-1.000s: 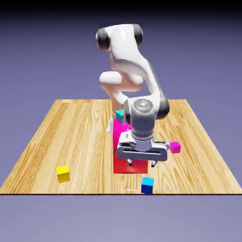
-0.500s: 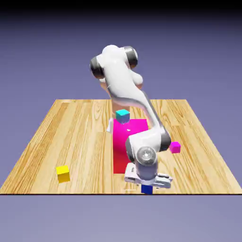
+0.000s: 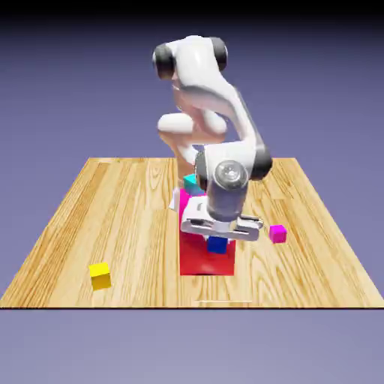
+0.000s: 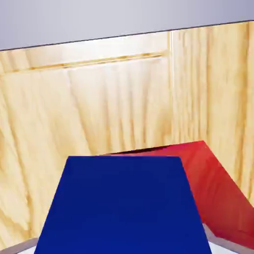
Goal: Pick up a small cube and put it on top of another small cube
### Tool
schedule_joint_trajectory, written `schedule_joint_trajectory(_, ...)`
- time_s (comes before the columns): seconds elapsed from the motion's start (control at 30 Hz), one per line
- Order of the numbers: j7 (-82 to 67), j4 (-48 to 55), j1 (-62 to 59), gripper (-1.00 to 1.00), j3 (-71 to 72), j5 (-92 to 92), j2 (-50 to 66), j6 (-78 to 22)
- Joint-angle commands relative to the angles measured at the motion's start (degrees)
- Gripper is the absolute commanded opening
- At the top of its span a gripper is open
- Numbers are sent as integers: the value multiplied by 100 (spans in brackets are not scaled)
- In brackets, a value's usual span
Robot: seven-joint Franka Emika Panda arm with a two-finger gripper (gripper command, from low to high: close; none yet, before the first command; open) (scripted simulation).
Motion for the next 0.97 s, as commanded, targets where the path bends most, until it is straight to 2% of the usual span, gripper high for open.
schedule_joint_trajectory(0.0,-87,-112,53,-100,-83,7,-208,-92)
schedule_joint_trajectory(0.6,-1699,-2129,1000,-100,-1574,393,-3942,-1701)
schedule_joint_trajectory(0.83,-1699,-3207,1002,-100,-1574,395,-4077,-758)
schedule_joint_trajectory(0.87,-1699,-3207,1002,100,-1574,395,-4077,-758)
schedule_joint_trajectory(0.93,-1699,-3000,1002,100,-1574,395,-4051,-939)
